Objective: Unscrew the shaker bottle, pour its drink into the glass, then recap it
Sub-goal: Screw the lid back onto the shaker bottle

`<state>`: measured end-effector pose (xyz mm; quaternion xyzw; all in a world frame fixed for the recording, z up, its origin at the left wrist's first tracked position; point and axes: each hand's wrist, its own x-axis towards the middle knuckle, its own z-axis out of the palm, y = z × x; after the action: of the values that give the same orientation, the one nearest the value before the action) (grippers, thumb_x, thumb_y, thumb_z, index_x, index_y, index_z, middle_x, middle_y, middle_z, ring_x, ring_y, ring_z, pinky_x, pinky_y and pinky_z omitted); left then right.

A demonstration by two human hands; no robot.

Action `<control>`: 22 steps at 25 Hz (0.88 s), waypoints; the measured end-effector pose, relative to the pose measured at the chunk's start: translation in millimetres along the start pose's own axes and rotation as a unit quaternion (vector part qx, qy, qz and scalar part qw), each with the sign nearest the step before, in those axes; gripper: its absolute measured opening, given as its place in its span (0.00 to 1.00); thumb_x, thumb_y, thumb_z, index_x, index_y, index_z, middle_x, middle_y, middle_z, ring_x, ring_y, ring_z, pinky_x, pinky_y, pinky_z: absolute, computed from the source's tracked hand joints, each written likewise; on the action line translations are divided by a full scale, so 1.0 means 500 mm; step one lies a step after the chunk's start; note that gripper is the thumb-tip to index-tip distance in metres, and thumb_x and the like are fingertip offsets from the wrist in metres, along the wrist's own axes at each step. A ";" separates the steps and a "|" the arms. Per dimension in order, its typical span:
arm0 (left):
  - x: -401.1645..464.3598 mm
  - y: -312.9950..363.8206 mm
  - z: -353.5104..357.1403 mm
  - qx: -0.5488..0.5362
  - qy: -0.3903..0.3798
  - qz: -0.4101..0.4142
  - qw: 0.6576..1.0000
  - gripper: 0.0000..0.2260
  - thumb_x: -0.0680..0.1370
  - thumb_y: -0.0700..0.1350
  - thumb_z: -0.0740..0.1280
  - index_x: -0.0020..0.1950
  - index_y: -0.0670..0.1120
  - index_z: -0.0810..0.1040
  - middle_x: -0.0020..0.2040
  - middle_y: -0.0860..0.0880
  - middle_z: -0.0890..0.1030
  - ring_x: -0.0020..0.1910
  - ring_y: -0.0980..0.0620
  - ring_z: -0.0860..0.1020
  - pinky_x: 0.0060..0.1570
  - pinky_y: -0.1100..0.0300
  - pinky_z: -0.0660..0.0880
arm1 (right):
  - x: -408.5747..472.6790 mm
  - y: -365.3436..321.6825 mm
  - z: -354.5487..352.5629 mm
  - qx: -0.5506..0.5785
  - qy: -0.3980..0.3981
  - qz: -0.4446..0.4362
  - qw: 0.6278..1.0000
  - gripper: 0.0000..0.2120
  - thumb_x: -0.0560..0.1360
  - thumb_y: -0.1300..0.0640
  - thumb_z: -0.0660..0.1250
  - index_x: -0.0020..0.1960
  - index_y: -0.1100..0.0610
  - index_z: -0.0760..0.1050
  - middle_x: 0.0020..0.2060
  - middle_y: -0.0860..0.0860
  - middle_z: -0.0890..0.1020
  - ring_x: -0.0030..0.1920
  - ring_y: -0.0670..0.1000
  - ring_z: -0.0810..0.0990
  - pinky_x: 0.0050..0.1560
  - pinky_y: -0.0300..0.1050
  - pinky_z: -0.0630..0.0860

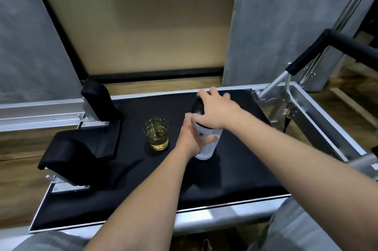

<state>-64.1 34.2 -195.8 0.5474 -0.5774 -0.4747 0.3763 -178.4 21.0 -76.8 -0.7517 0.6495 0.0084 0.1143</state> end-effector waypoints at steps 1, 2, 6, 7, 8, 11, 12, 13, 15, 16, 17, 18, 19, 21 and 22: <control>0.002 -0.001 0.002 0.002 -0.007 0.003 1.000 0.37 0.71 0.39 0.83 0.71 0.47 0.65 0.69 0.47 0.76 0.70 0.44 0.76 0.69 0.44 0.77 | 0.003 -0.023 0.006 0.009 0.004 0.062 0.998 0.37 0.75 0.30 0.64 0.77 0.48 0.61 0.71 0.54 0.65 0.65 0.68 0.69 0.51 0.60 0.76; 0.002 -0.002 0.002 -0.007 -0.012 0.002 1.000 0.38 0.71 0.39 0.83 0.74 0.48 0.64 0.72 0.47 0.75 0.72 0.45 0.75 0.70 0.44 0.77 | 0.006 -0.039 0.005 0.007 -0.011 0.087 0.996 0.39 0.75 0.28 0.63 0.77 0.50 0.60 0.71 0.56 0.65 0.65 0.69 0.69 0.51 0.61 0.76; -0.006 -0.009 -0.007 -0.056 -0.016 -0.007 0.998 0.36 0.73 0.35 0.82 0.70 0.59 0.67 0.65 0.59 0.71 0.65 0.56 0.74 0.60 0.61 0.79 | 0.005 -0.020 -0.045 -0.133 -0.077 -0.027 0.988 0.60 0.64 0.20 0.68 0.84 0.44 0.47 0.84 0.55 0.49 0.79 0.71 0.55 0.70 0.71 0.64; -0.005 -0.013 -0.009 -0.018 -0.015 -0.006 1.000 0.34 0.72 0.38 0.83 0.66 0.60 0.67 0.62 0.59 0.72 0.62 0.55 0.75 0.61 0.57 0.79 | 0.002 -0.004 -0.058 -0.185 -0.048 -0.087 0.978 0.62 0.62 0.20 0.69 0.85 0.43 0.45 0.85 0.53 0.45 0.82 0.69 0.49 0.76 0.72 0.55; -0.006 -0.014 -0.010 -0.006 -0.014 -0.009 1.000 0.33 0.72 0.41 0.84 0.62 0.61 0.66 0.59 0.59 0.72 0.57 0.58 0.75 0.60 0.56 0.77 | 0.002 0.011 -0.068 -0.210 -0.012 -0.150 0.966 0.60 0.63 0.21 0.69 0.85 0.43 0.47 0.85 0.51 0.45 0.83 0.67 0.47 0.79 0.69 0.52; -0.006 -0.004 -0.010 0.008 0.003 -0.022 1.000 0.37 0.70 0.42 0.84 0.68 0.56 0.63 0.58 0.60 0.73 0.55 0.59 0.76 0.49 0.70 0.74 | -0.005 0.042 -0.061 -0.172 0.011 -0.235 0.957 0.46 0.73 0.27 0.65 0.83 0.47 0.57 0.83 0.49 0.58 0.77 0.63 0.62 0.72 0.59 0.68; -0.005 0.003 -0.010 0.002 -0.002 -0.037 0.999 0.37 0.71 0.42 0.84 0.67 0.55 0.62 0.63 0.55 0.75 0.59 0.54 0.77 0.48 0.69 0.75 | -0.007 0.041 -0.041 -0.145 0.014 -0.208 0.967 0.42 0.75 0.28 0.63 0.82 0.48 0.60 0.80 0.50 0.63 0.73 0.62 0.66 0.64 0.57 0.73; -0.005 0.011 -0.009 0.002 -0.009 -0.050 0.999 0.36 0.72 0.42 0.84 0.66 0.55 0.60 0.67 0.52 0.74 0.64 0.50 0.75 0.53 0.65 0.76 | -0.011 0.031 -0.019 -0.124 0.023 -0.156 0.980 0.40 0.76 0.27 0.60 0.80 0.50 0.63 0.75 0.52 0.67 0.69 0.61 0.67 0.56 0.55 0.74; -0.007 0.016 -0.007 0.009 -0.018 -0.051 0.998 0.37 0.72 0.42 0.83 0.68 0.54 0.61 0.73 0.51 0.70 0.70 0.50 0.71 0.61 0.59 0.75 | -0.010 -0.001 0.002 -0.120 0.040 -0.039 0.991 0.40 0.76 0.23 0.55 0.75 0.51 0.66 0.67 0.55 0.71 0.65 0.62 0.69 0.45 0.55 0.72; -0.008 0.012 -0.007 -0.002 -0.016 -0.044 0.999 0.37 0.72 0.40 0.83 0.70 0.53 0.62 0.72 0.52 0.70 0.71 0.51 0.70 0.61 0.62 0.75 | -0.001 -0.011 -0.005 -0.132 0.025 -0.013 0.991 0.42 0.74 0.21 0.54 0.74 0.51 0.66 0.66 0.55 0.72 0.65 0.63 0.69 0.44 0.55 0.72; -0.010 0.006 -0.007 -0.007 -0.010 -0.031 0.999 0.36 0.72 0.39 0.84 0.69 0.51 0.64 0.70 0.54 0.70 0.71 0.51 0.71 0.61 0.64 0.75 | 0.009 -0.012 -0.021 -0.143 -0.004 -0.013 0.990 0.45 0.71 0.19 0.57 0.74 0.51 0.65 0.66 0.56 0.72 0.66 0.64 0.69 0.45 0.56 0.73; -0.012 0.001 -0.008 -0.008 -0.002 -0.016 1.000 0.35 0.71 0.40 0.84 0.68 0.51 0.66 0.68 0.55 0.71 0.71 0.50 0.72 0.63 0.62 0.76 | 0.019 -0.005 -0.042 -0.144 -0.037 -0.024 0.989 0.50 0.67 0.18 0.60 0.77 0.50 0.64 0.69 0.56 0.71 0.68 0.64 0.68 0.50 0.59 0.74; -0.014 -0.003 -0.012 -0.001 0.000 -0.010 1.000 0.34 0.71 0.41 0.85 0.66 0.53 0.66 0.66 0.55 0.72 0.71 0.49 0.73 0.66 0.56 0.76 | 0.025 0.002 -0.066 -0.138 -0.057 -0.053 0.987 0.55 0.63 0.17 0.64 0.79 0.48 0.61 0.72 0.55 0.69 0.70 0.64 0.67 0.55 0.61 0.74; -0.014 -0.004 -0.019 0.008 -0.007 -0.028 1.000 0.35 0.70 0.47 0.85 0.62 0.56 0.61 0.68 0.55 0.72 0.69 0.50 0.72 0.68 0.48 0.75 | 0.023 0.022 -0.085 -0.140 -0.034 -0.139 0.980 0.60 0.59 0.18 0.68 0.82 0.45 0.56 0.76 0.51 0.66 0.72 0.61 0.65 0.62 0.62 0.75; -0.013 -0.002 -0.018 0.017 -0.011 -0.037 0.999 0.36 0.69 0.50 0.84 0.63 0.58 0.60 0.70 0.56 0.70 0.68 0.50 0.71 0.68 0.46 0.75 | 0.018 0.032 -0.079 -0.146 -0.015 -0.173 0.974 0.60 0.59 0.19 0.69 0.82 0.44 0.55 0.76 0.49 0.66 0.71 0.60 0.66 0.62 0.62 0.76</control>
<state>-54.3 39.6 -193.7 0.5691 -0.5690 -0.4846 0.3428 -197.8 3.0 -42.5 -0.8611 0.4993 0.0945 0.0131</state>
